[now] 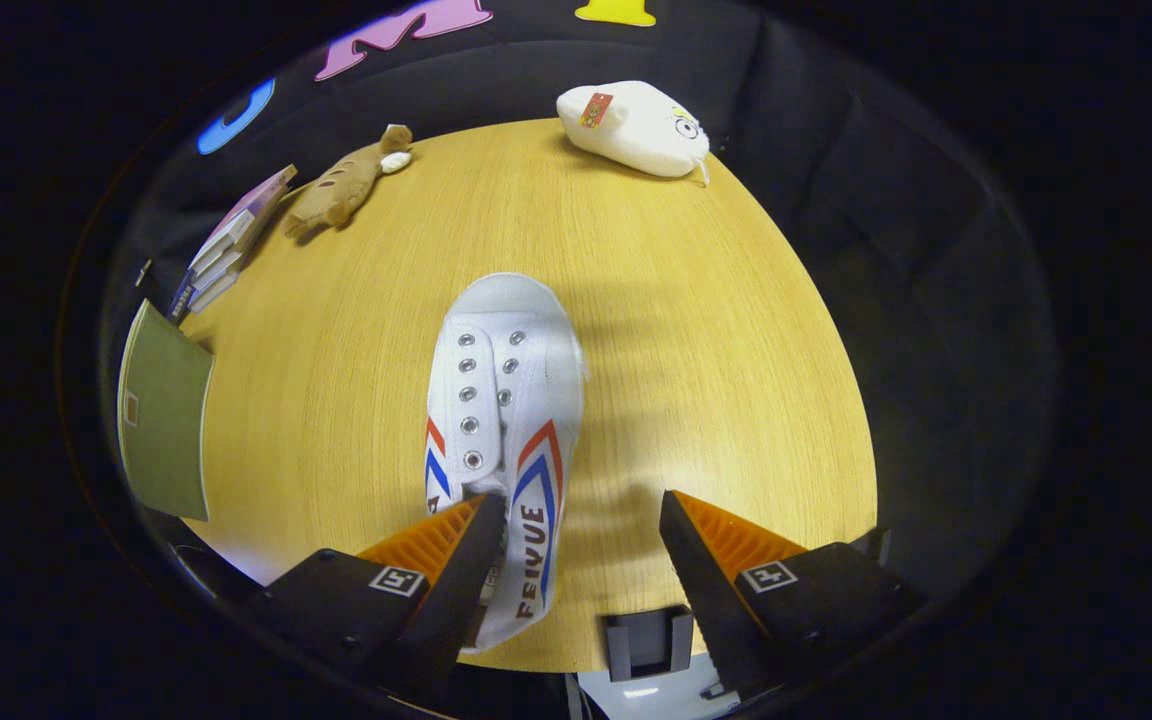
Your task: Open the storage box then place both shoes into the box .Put the left shoe in first, then the right shoe, with the right side of both shoes facing outward in a uniform manner.
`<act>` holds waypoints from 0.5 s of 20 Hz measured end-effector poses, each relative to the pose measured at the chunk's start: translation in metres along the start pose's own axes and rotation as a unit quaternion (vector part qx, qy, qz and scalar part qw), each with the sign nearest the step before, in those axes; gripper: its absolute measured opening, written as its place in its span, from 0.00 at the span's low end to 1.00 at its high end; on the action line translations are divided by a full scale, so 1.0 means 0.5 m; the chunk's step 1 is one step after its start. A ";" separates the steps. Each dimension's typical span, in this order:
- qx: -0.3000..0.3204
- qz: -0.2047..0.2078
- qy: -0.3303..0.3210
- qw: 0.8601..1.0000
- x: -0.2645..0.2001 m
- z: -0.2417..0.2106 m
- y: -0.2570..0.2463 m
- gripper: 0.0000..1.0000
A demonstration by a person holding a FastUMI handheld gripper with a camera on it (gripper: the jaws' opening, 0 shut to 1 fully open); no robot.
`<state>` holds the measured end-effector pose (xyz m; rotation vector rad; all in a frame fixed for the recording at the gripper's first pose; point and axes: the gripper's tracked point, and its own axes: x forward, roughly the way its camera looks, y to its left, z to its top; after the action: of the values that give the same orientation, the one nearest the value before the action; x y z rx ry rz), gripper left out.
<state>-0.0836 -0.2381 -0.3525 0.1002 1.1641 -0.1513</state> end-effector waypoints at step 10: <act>0.047 0.034 0.017 0.998 0.034 0.007 0.035 0.24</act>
<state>-0.0707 -0.2228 -0.3668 0.2260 1.1859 -0.1436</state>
